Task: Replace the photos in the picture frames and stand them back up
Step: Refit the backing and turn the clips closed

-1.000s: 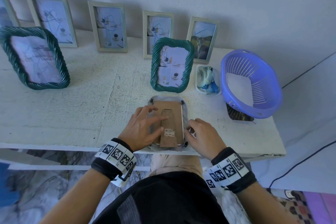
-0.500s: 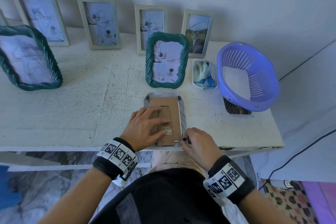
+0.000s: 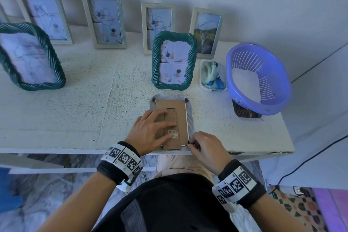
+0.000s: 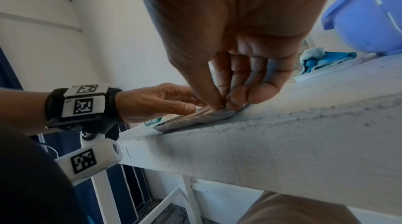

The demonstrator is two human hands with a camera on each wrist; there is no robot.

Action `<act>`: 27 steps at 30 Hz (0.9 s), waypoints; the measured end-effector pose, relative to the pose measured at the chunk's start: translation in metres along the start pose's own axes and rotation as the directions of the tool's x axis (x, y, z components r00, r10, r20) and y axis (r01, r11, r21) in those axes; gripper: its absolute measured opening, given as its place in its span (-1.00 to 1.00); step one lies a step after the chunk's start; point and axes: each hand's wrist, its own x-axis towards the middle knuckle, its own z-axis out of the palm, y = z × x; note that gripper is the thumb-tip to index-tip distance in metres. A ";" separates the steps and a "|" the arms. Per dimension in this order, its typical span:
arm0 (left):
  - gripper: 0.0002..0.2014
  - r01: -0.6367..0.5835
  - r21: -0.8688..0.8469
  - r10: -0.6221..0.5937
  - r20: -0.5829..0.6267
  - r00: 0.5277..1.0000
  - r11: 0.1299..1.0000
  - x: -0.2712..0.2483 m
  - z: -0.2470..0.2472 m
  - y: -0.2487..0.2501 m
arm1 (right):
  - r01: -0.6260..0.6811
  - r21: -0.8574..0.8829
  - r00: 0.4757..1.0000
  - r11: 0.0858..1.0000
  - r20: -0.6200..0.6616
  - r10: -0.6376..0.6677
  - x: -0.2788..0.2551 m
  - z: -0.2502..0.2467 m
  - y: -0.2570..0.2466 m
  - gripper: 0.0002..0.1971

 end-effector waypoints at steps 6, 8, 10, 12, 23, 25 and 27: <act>-0.51 0.003 0.017 -0.003 0.014 1.000 1.000 0.001 -0.001 0.001 | 0.039 0.005 0.999 0.999 -0.008 -0.039 -0.001 0.003 0.000 -0.90; -0.52 0.001 0.015 -0.001 0.015 1.000 1.000 0.001 -0.001 0.001 | 0.045 -0.001 0.999 0.999 0.003 -0.045 -0.001 0.001 0.001 -0.89; -0.52 -0.004 0.003 0.004 0.018 1.000 1.000 0.000 -0.001 0.001 | 0.044 -0.008 0.999 0.999 -0.002 -0.044 0.000 -0.002 0.002 -0.86; -0.53 -0.014 -0.028 0.015 0.019 1.000 1.000 -0.001 -0.002 0.000 | 0.061 -0.025 0.998 0.998 -0.032 -0.062 0.000 -0.004 0.001 -0.80; -0.77 0.016 -0.126 -0.036 -0.156 0.987 0.992 -0.034 -0.022 -0.016 | 0.185 -0.171 0.979 0.968 0.123 -0.165 0.013 0.001 -0.009 -0.42; -0.77 0.021 -0.106 -0.032 -0.101 0.994 0.994 -0.044 -0.022 -0.018 | 0.188 -0.157 0.979 0.969 0.106 -0.173 0.014 0.003 -0.009 -0.43; -0.75 0.017 -0.090 -0.024 -0.081 0.996 0.996 -0.050 -0.021 -0.019 | 0.188 -0.151 0.980 0.971 0.096 -0.174 0.015 0.005 -0.008 -0.43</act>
